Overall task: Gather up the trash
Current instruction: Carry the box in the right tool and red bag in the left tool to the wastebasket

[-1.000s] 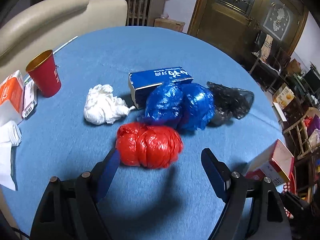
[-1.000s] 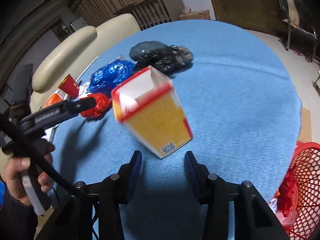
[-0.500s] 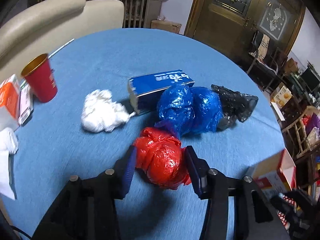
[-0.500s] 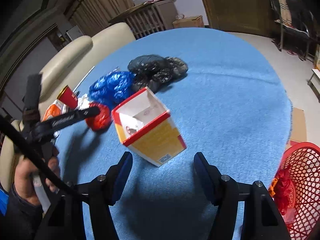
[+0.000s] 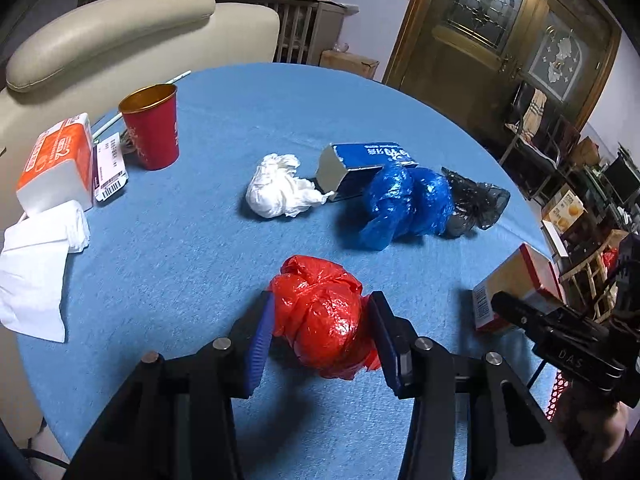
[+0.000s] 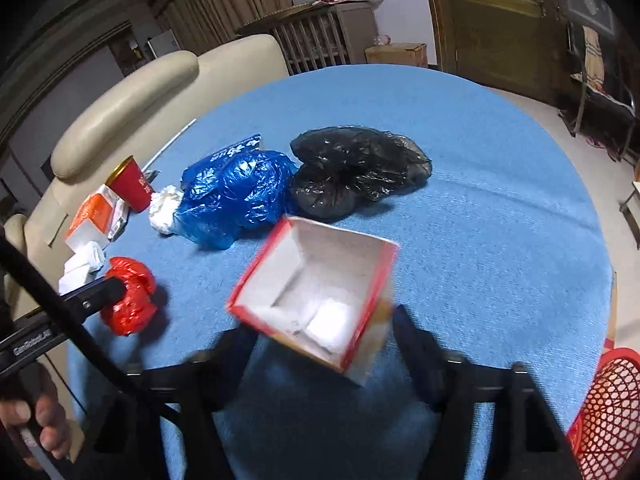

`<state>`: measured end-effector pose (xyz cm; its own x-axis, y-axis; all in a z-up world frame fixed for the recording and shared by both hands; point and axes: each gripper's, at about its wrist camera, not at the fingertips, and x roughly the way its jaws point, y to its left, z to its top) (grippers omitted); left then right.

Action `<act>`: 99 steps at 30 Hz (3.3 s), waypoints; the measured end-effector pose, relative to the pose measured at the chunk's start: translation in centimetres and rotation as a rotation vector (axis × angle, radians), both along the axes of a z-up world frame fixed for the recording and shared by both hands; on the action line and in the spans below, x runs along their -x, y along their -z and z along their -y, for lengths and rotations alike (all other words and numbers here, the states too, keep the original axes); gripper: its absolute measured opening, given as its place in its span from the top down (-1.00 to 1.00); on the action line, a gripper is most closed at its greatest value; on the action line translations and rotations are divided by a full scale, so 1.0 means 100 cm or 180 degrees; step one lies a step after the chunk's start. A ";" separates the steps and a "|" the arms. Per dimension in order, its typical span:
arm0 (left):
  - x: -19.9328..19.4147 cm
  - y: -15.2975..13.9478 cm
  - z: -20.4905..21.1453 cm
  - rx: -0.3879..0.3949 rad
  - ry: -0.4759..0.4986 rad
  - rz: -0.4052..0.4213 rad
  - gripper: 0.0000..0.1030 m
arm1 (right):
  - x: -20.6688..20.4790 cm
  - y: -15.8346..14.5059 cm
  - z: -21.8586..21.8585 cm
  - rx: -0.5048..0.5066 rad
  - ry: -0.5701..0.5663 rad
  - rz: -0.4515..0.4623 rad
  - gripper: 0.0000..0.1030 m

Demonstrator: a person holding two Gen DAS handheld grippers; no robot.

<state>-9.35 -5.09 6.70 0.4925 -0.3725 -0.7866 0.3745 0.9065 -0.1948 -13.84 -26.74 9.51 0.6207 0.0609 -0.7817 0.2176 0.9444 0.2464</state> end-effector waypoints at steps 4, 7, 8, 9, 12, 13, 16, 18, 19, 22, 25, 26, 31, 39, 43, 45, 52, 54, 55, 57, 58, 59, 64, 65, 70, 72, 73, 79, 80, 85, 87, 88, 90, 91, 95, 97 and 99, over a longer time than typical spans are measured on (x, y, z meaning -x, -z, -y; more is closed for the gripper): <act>0.003 0.004 -0.001 0.0010 -0.0021 -0.0035 0.05 | 0.009 -0.007 -0.004 -0.0050 -0.0030 0.0048 -0.09; 0.008 0.005 0.006 -0.0002 0.0029 -0.0034 0.05 | 0.022 -0.009 -0.002 -0.0125 0.0018 0.0053 -0.09; 0.010 0.004 0.009 -0.0005 0.0057 -0.0024 0.05 | 0.026 -0.009 -0.001 -0.0147 0.0037 0.0051 -0.09; 0.012 0.003 0.011 -0.0010 0.0076 -0.0010 0.05 | 0.030 -0.009 -0.001 -0.0176 0.0057 0.0052 -0.09; 0.017 0.000 0.014 -0.0038 0.0107 0.0022 0.05 | 0.040 -0.009 0.000 -0.0246 0.0100 0.0062 -0.09; 0.018 0.000 0.015 -0.0040 0.0109 0.0019 0.05 | 0.043 -0.009 0.000 -0.0278 0.0116 0.0069 -0.09; 0.023 -0.002 0.014 -0.0043 0.0107 0.0028 0.05 | 0.050 -0.011 -0.003 -0.0346 0.0126 0.0098 -0.09; 0.025 -0.004 0.014 -0.0041 0.0112 0.0038 0.05 | 0.052 -0.013 -0.007 -0.0365 0.0113 0.0121 -0.09; 0.027 -0.005 0.014 -0.0035 0.0117 0.0047 0.05 | 0.053 -0.014 -0.008 -0.0370 0.0104 0.0133 -0.09; 0.030 -0.009 0.015 -0.0020 0.0133 0.0066 0.05 | 0.056 -0.019 -0.013 -0.0383 0.0066 0.0165 -0.09; 0.032 -0.011 0.016 -0.0012 0.0144 0.0071 0.05 | 0.059 -0.021 -0.015 -0.0395 0.0055 0.0188 -0.09; 0.033 -0.011 0.016 -0.0010 0.0145 0.0070 0.05 | 0.060 -0.022 -0.015 -0.0395 0.0058 0.0194 -0.09; 0.036 -0.015 0.018 0.0001 0.0153 0.0094 0.05 | 0.067 -0.026 -0.013 -0.0398 0.0079 0.0233 -0.09; 0.039 -0.018 0.023 -0.0003 0.0176 0.0101 0.05 | 0.072 -0.026 -0.008 -0.0455 0.0110 0.0257 -0.09; 0.039 -0.015 0.025 -0.0002 0.0189 0.0067 0.05 | 0.073 -0.023 -0.005 -0.0498 0.0126 0.0247 -0.09; 0.038 -0.013 0.026 0.0005 0.0190 0.0038 0.05 | 0.074 -0.021 -0.003 -0.0523 0.0146 0.0232 -0.09; 0.038 -0.013 0.027 0.0011 0.0188 0.0035 0.05 | 0.076 -0.015 0.004 -0.0619 0.0220 0.0193 -0.09; 0.038 -0.012 0.027 0.0006 0.0186 0.0024 0.05 | 0.076 -0.014 0.005 -0.0638 0.0228 0.0185 -0.09; 0.038 -0.012 0.027 0.0007 0.0181 0.0016 0.05 | 0.076 -0.013 0.005 -0.0644 0.0232 0.0179 -0.09; 0.038 -0.011 0.027 -0.0004 0.0179 0.0005 0.05 | 0.077 -0.011 0.005 -0.0657 0.0243 0.0169 -0.09; 0.038 -0.010 0.027 -0.0009 0.0180 -0.0002 0.05 | 0.077 -0.010 0.006 -0.0665 0.0253 0.0161 -0.09; 0.038 -0.009 0.027 -0.0012 0.0181 -0.0019 0.05 | 0.078 -0.009 0.007 -0.0681 0.0263 0.0151 -0.09; 0.037 -0.005 0.026 0.0003 0.0154 -0.0072 0.05 | 0.079 -0.002 0.013 -0.0768 0.0335 0.0106 -0.10; 0.037 -0.005 0.026 0.0002 0.0150 -0.0071 0.05 | 0.080 -0.002 0.014 -0.0783 0.0350 0.0109 -0.10; 0.037 -0.006 0.028 -0.0010 0.0160 -0.0069 0.05 | 0.082 0.001 0.020 -0.0824 0.0394 0.0112 -0.10; 0.038 -0.004 0.030 -0.0026 0.0174 -0.0074 0.05 | 0.083 0.002 0.020 -0.0842 0.0397 0.0124 -0.10; 0.038 -0.004 0.031 -0.0029 0.0176 -0.0077 0.05 | 0.083 0.002 0.020 -0.0842 0.0393 0.0126 -0.11; 0.040 -0.003 0.035 -0.0045 0.0198 -0.0088 0.05 | 0.085 0.003 0.022 -0.0871 0.0383 0.0146 -0.12; 0.040 -0.003 0.036 -0.0043 0.0200 -0.0087 0.05 | 0.085 0.003 0.022 -0.0878 0.0383 0.0148 -0.13; 0.041 -0.002 0.038 -0.0060 0.0216 -0.0100 0.05 | 0.086 0.003 0.023 -0.0903 0.0380 0.0159 -0.15; 0.041 -0.001 0.039 -0.0066 0.0220 -0.0109 0.05 | 0.086 0.003 0.024 -0.0923 0.0383 0.0167 -0.15; 0.041 -0.001 0.039 -0.0065 0.0221 -0.0111 0.05 | 0.087 0.003 0.024 -0.0929 0.0383 0.0169 -0.16; 0.041 -0.001 0.039 -0.0059 0.0222 -0.0112 0.05 | 0.087 0.004 0.025 -0.0938 0.0384 0.0171 -0.16; 0.041 -0.001 0.039 -0.0055 0.0223 -0.0110 0.05 | 0.087 0.004 0.025 -0.0939 0.0384 0.0170 -0.16; 0.041 -0.003 0.039 -0.0037 0.0219 -0.0096 0.05 | 0.087 0.004 0.025 -0.0942 0.0387 0.0171 -0.16; 0.041 -0.003 0.038 -0.0027 0.0211 -0.0092 0.05 | 0.087 0.004 0.025 -0.0935 0.0392 0.0168 -0.16; 0.041 -0.004 0.037 -0.0016 0.0212 -0.0089 0.05 | 0.087 0.003 0.025 -0.0929 0.0397 0.0161 -0.16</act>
<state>-13.49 -8.80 7.14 0.4447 -0.3997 -0.8016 0.4285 0.8808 -0.2015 -22.51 -29.19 9.18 0.6752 0.1991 -0.7103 0.3077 0.7991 0.5165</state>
